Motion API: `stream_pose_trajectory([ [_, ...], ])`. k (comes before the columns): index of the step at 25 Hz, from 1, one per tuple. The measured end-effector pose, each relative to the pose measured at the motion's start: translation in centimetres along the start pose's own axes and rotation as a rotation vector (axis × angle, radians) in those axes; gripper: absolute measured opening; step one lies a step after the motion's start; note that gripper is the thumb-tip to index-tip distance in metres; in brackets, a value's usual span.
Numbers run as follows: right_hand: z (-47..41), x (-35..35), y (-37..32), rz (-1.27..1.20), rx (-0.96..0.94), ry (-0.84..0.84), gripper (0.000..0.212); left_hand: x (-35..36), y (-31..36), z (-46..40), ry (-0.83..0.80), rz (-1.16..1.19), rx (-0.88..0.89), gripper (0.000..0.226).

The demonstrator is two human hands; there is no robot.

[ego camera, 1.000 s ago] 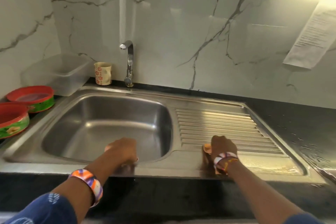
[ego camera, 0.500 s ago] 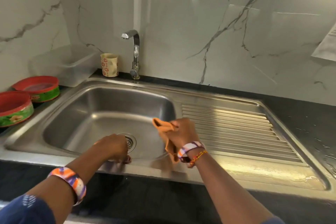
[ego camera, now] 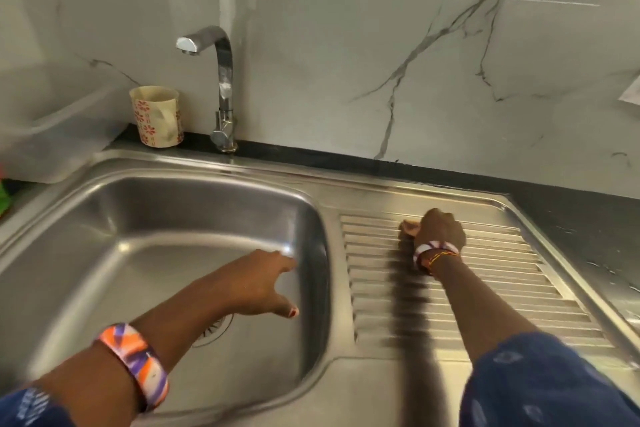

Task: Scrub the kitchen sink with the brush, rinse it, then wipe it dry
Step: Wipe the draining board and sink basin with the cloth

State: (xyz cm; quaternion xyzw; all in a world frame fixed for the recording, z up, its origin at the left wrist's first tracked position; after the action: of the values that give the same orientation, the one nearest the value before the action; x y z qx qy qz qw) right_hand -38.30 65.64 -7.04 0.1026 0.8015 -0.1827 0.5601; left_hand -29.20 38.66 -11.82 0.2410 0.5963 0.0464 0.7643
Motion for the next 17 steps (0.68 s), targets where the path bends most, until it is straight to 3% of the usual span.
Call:
stream_pose_trajectory([
  [4, 2.2, 2.2, -9.7, -0.256, -0.378, -0.162, 0.019, 0.6, 1.8, -3.3, -0.035, -0.005, 0.057, 0.089],
  [6, -0.8, 0.5, -9.5, -0.319, -0.322, -0.049, 0.016, 0.4, 2.6, -4.6, -0.027, -0.002, 0.102, 0.086],
  [8, -4.8, -0.6, -6.6, -0.167, -0.172, 0.066, 0.023, -0.2, 2.0, -5.5, -0.01, -0.025, 0.121, 0.081],
  [11, -7.5, 0.8, -3.0, 0.084, 0.021, 0.0, 0.025, -1.7, -1.2, -6.4, 0.008, -0.085, 0.086, 0.075],
  [13, -6.7, 2.0, -5.2, 0.113, -0.018, -0.04, 0.026, -3.0, -4.3, -7.3, 0.037, -0.114, 0.017, 0.075],
  [17, -3.4, 4.8, -17.1, -0.032, -0.247, -0.101, 0.026, -4.5, -10.3, -8.5, 0.082, -0.133, -0.154, 0.077],
])
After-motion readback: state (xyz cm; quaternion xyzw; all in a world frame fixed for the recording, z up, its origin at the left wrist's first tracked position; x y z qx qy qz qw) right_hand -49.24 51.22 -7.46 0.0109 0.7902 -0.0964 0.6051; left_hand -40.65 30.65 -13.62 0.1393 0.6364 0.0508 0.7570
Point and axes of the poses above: each hand's wrist, its own z-axis away from the middle knuckle, its own x-axis out of the palm, y = z × x, the point moved 10 cm from there along -z, towards the middle knuckle, and after that the axes turned 8 degrees about y, right-handed, at the moved point
